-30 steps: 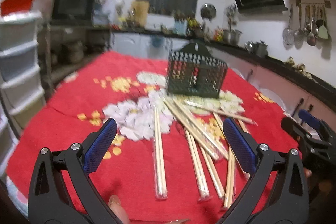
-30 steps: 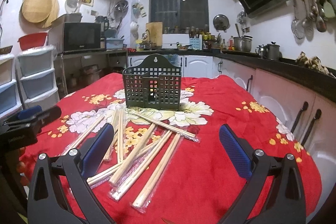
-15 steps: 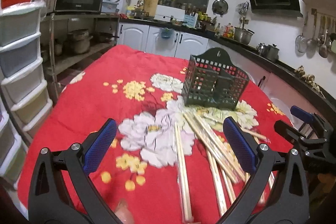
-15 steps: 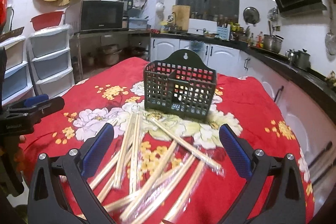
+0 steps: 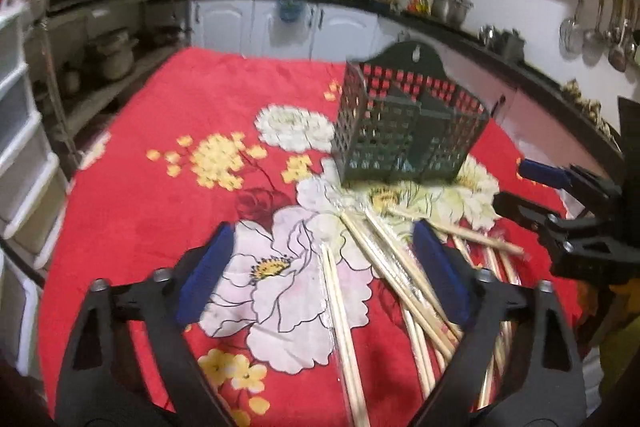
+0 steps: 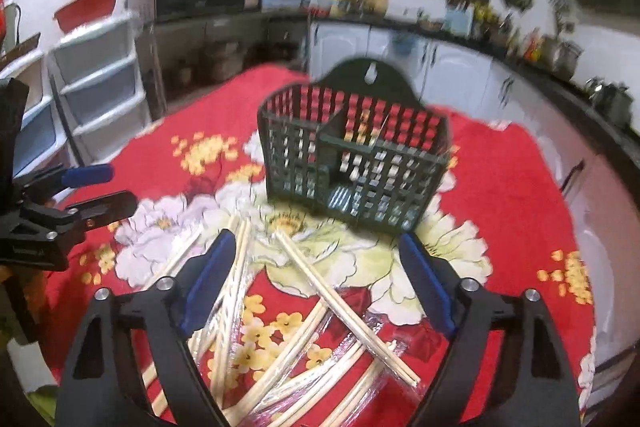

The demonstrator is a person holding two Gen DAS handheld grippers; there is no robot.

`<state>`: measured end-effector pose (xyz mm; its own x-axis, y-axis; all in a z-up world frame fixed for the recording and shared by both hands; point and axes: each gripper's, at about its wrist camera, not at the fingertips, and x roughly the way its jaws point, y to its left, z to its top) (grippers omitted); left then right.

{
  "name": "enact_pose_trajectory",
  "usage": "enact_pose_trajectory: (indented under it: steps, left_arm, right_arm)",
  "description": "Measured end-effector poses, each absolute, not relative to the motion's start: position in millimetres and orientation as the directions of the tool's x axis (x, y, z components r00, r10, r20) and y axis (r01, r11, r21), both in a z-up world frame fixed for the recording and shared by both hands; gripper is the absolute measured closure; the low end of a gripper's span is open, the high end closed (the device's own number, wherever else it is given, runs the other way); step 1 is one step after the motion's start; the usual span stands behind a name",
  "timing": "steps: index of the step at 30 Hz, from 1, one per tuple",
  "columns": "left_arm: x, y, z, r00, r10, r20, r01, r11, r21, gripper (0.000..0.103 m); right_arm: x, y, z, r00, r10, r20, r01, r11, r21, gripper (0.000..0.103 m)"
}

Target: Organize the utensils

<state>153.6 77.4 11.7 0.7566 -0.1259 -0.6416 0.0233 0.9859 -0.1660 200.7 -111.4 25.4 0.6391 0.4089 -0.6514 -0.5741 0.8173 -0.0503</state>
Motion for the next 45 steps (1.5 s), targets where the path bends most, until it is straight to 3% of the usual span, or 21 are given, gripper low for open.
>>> enact_pose_trajectory:
  steps: [6, 10, 25, 29, 33, 39, 45]
  left_arm:
    - [185, 80, -21, 0.627, -0.231, -0.744, 0.056, 0.966, -0.253, 0.056]
    - [199, 83, -37, 0.571, -0.283, -0.771, 0.051, 0.949, -0.311, 0.072]
    - [239, 89, -61, 0.469, -0.350, -0.811, 0.055, 0.928, -0.369, 0.083]
    - [241, 89, -63, 0.475, -0.344, -0.810, 0.080, 0.934, -0.349, 0.089]
    - [243, 92, -64, 0.476, -0.348, -0.808, 0.106, 0.934, -0.340, 0.093]
    - [243, 102, -59, 0.484, -0.376, -0.790, 0.111, 0.922, -0.371, 0.099]
    - [232, 107, -17, 0.576, -0.399, -0.714, 0.163, 0.912, -0.377, 0.100]
  right_arm:
    - [234, -95, 0, 0.518, 0.408, -0.752, -0.623, 0.783, -0.005, 0.058]
    - [245, -78, -12, 0.478, 0.398, -0.783, -0.667, 0.744, -0.029, 0.062]
    - [288, -32, -45, 0.315, 0.364, -0.876, -0.733, 0.680, 0.019, 0.069]
    - [294, -31, -47, 0.305, 0.378, -0.874, -0.729, 0.683, 0.041, 0.081]
    - [298, -42, -42, 0.296, 0.405, -0.865, -0.718, 0.692, 0.078, 0.091]
    - [294, -69, -13, 0.316, 0.485, -0.815, -0.699, 0.700, 0.146, 0.094]
    - [274, -105, 30, 0.392, 0.565, -0.726, -0.695, 0.699, 0.168, 0.095]
